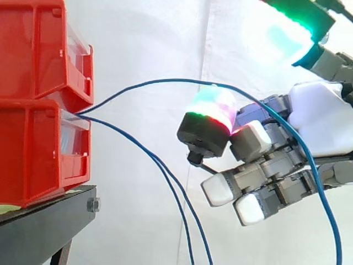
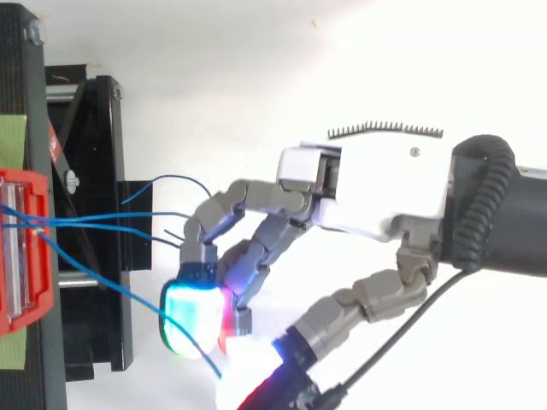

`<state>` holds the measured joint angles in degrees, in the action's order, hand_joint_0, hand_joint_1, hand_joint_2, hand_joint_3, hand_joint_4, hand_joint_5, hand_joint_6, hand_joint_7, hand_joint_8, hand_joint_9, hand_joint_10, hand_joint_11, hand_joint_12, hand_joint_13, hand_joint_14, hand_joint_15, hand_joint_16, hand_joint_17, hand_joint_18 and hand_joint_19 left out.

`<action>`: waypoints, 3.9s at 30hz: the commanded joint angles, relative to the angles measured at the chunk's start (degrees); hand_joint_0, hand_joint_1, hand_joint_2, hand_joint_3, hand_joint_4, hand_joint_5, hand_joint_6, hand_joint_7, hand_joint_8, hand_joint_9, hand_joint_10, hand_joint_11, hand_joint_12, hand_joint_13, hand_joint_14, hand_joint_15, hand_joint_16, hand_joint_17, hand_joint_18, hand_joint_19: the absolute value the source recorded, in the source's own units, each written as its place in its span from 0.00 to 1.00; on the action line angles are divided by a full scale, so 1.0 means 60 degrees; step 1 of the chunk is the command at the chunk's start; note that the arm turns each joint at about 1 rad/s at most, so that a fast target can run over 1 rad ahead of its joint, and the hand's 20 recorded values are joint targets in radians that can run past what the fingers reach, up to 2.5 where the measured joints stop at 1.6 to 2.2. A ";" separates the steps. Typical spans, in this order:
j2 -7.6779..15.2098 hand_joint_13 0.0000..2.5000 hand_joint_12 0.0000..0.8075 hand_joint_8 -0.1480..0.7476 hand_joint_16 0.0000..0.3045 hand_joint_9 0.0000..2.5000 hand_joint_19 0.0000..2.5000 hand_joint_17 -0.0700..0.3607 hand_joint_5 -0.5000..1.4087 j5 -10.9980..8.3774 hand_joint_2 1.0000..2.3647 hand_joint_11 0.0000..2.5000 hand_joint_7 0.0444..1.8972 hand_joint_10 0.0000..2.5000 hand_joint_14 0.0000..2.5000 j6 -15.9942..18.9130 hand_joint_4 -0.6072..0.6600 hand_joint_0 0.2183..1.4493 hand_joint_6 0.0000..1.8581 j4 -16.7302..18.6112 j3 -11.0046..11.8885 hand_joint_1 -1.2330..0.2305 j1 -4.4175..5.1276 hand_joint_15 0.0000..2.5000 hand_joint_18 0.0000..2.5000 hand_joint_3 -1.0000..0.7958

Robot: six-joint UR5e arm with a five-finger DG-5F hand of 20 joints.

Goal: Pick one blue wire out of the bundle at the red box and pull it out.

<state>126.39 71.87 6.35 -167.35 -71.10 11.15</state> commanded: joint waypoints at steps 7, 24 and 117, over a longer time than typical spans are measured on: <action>0.0000 0.27 0.54 0.57 0.17 0.38 0.16 0.44 0.20 0.0355 0.00 0.32 0.56 0.01 0.01 -0.0165 0.68 0.30 0.49 0.0001 -0.0001 0.19 -0.0057 0.15 0.27 0.28; 0.0000 0.26 0.56 0.58 0.18 0.37 0.17 0.45 0.19 0.0312 0.00 0.31 0.54 0.01 0.00 -0.0063 0.66 0.27 0.48 0.0118 -0.0001 0.28 -0.0115 0.15 0.25 0.28; 0.0015 0.15 0.54 0.56 0.18 0.31 0.06 0.45 0.17 0.0297 0.01 0.26 0.63 0.00 0.00 0.0479 0.63 0.38 0.50 0.0118 -0.0001 0.23 -0.0115 0.05 0.15 0.36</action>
<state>126.40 73.68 9.24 -166.65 -71.10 10.46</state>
